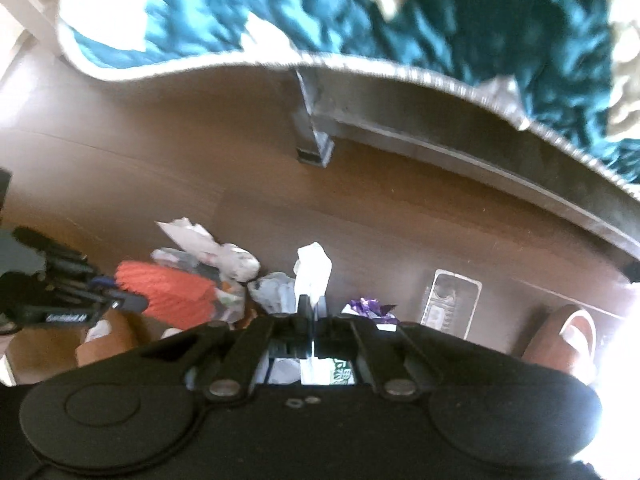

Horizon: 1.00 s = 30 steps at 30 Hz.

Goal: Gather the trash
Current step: 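Grasp the orange foam net with the left tool while the right tool grasps white tissue, then lift the foam net and tissue into the teal bin and release both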

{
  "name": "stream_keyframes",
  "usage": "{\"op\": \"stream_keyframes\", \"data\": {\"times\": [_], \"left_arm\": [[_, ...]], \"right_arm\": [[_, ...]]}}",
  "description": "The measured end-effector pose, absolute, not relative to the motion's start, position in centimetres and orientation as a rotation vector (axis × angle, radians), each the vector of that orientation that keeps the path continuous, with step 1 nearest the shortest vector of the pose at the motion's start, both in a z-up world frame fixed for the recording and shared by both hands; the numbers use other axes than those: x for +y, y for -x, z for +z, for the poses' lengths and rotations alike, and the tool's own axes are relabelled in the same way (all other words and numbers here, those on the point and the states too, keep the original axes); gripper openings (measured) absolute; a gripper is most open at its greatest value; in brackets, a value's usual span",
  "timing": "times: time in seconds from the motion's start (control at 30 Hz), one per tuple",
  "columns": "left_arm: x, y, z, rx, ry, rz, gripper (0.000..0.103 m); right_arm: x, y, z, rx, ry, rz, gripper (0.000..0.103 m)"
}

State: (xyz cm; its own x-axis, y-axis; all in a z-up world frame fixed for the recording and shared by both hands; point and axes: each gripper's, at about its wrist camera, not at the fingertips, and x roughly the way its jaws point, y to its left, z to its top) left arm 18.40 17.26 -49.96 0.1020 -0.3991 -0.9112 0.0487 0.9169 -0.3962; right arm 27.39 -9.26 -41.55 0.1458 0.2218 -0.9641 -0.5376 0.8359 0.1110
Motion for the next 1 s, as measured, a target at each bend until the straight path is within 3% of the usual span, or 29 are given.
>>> {"op": "stream_keyframes", "data": {"times": [0.3, 1.0], "left_arm": [[20.1, -20.3, -40.8, 1.259, 0.239, -0.325, 0.009], [20.5, -18.4, -9.7, 0.723, 0.129, -0.192, 0.009]], "right_arm": [[-9.1, -24.9, -32.3, 1.164, 0.311, 0.59, 0.0], [-12.0, -16.7, -3.9, 0.651, 0.432, 0.605, 0.0]]}}
